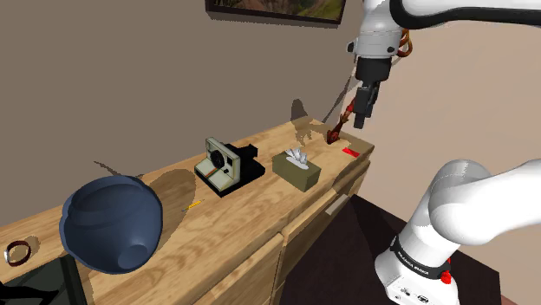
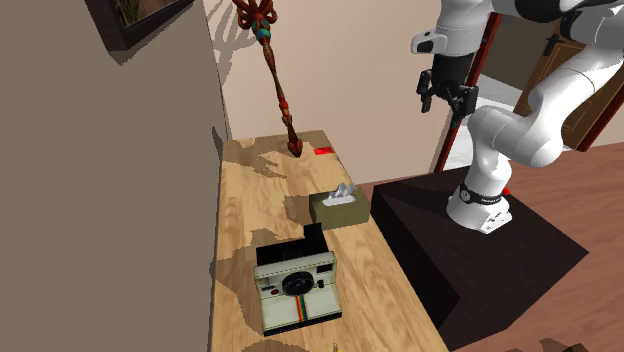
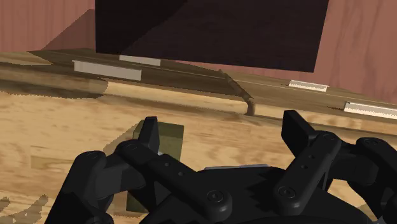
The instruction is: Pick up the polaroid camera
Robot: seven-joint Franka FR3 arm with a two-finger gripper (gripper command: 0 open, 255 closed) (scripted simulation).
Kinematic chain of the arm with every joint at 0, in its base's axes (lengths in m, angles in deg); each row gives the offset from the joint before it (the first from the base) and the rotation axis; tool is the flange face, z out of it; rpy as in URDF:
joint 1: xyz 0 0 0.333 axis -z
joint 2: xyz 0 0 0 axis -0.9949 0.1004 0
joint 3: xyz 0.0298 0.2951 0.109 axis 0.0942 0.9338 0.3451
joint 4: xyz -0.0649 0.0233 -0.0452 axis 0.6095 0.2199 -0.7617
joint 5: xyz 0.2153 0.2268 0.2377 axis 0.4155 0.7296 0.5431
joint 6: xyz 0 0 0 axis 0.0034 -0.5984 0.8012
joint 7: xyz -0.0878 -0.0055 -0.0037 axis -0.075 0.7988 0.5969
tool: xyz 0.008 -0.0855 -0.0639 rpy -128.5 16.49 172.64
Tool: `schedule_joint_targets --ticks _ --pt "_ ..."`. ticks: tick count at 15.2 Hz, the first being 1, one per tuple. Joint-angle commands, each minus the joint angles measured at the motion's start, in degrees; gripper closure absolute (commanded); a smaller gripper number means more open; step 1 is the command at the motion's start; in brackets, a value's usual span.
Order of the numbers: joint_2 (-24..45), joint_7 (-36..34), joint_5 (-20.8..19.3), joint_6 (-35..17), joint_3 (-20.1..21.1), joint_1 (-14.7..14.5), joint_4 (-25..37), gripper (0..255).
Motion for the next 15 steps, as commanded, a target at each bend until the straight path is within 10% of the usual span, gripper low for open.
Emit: schedule_joint_targets --ticks 1,15 --pt "0.0 0.0 0.0 0.0 0.0 0.0 0.0 0" --pt "27.6 -8.9 4.3 -19.7 4.8 -1.2 9.5 0"
